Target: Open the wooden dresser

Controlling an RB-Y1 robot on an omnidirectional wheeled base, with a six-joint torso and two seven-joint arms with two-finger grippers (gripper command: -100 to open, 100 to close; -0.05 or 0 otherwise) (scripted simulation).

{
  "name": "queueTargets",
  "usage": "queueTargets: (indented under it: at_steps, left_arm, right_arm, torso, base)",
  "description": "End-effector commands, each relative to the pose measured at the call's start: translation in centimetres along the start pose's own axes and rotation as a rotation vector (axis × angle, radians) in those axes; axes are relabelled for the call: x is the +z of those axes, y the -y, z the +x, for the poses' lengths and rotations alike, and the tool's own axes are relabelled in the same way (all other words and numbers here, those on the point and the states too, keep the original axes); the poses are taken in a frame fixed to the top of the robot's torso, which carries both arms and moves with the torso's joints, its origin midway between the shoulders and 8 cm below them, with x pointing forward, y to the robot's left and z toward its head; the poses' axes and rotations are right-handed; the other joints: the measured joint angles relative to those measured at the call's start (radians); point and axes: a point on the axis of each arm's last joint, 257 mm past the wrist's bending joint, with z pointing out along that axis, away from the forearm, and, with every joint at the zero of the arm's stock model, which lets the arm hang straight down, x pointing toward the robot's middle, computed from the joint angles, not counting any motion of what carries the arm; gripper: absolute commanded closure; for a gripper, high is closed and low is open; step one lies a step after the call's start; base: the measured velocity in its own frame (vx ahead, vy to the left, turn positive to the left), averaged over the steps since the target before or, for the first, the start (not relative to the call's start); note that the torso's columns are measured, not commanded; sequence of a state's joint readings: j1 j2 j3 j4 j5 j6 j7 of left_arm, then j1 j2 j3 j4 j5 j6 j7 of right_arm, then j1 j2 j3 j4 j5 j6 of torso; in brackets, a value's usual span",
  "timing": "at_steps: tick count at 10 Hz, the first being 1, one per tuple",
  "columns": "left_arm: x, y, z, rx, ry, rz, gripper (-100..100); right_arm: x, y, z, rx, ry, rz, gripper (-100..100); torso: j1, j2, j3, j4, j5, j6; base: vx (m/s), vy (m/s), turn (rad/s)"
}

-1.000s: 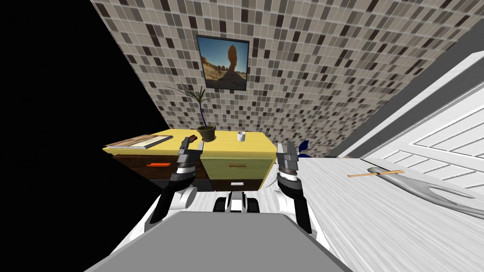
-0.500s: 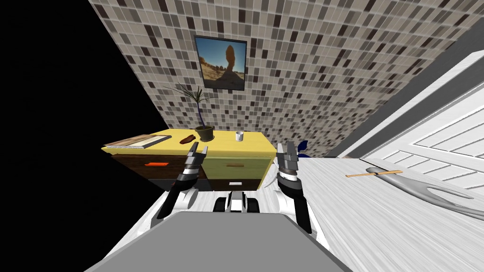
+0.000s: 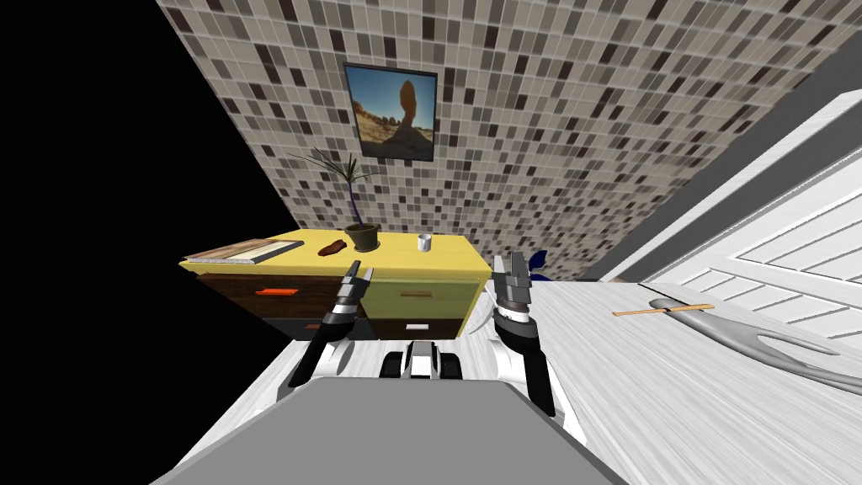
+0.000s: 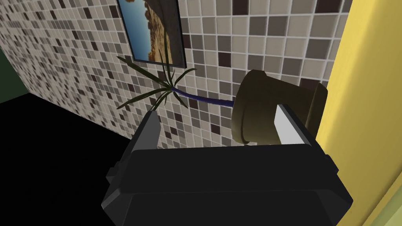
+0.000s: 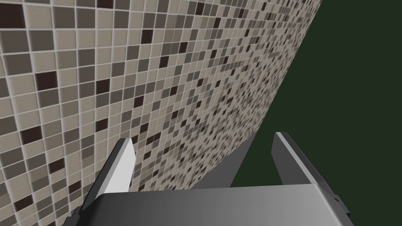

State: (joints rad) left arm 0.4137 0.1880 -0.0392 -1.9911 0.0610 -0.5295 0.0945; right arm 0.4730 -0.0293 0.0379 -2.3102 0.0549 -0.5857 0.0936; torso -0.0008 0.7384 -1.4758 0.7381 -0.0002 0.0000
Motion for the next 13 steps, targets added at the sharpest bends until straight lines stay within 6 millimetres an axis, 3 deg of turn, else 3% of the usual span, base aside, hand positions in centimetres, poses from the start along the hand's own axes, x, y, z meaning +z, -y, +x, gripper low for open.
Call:
queueTargets:
  at_steps: [1,13]
  left_arm:
    - [-0.6,-2.8,0.1,0.002,-0.004,-0.054,-100]
    - [-5.6,-13.8,0.5,-0.024,0.014,-0.279,-100]
  right_arm:
    - [0.0,0.0,0.0,0.0,0.0,0.0,0]
    - [0.0,0.0,0.0,0.0,0.0,0.0,0]
  torso:
    - [0.0,0.0,0.0,0.0,0.0,0.0]
    - [0.0,-0.001,0.0,0.0,0.0,0.0]
  base:
    - [-0.005,-0.047,0.006]
    - [-0.005,-0.047,0.006]
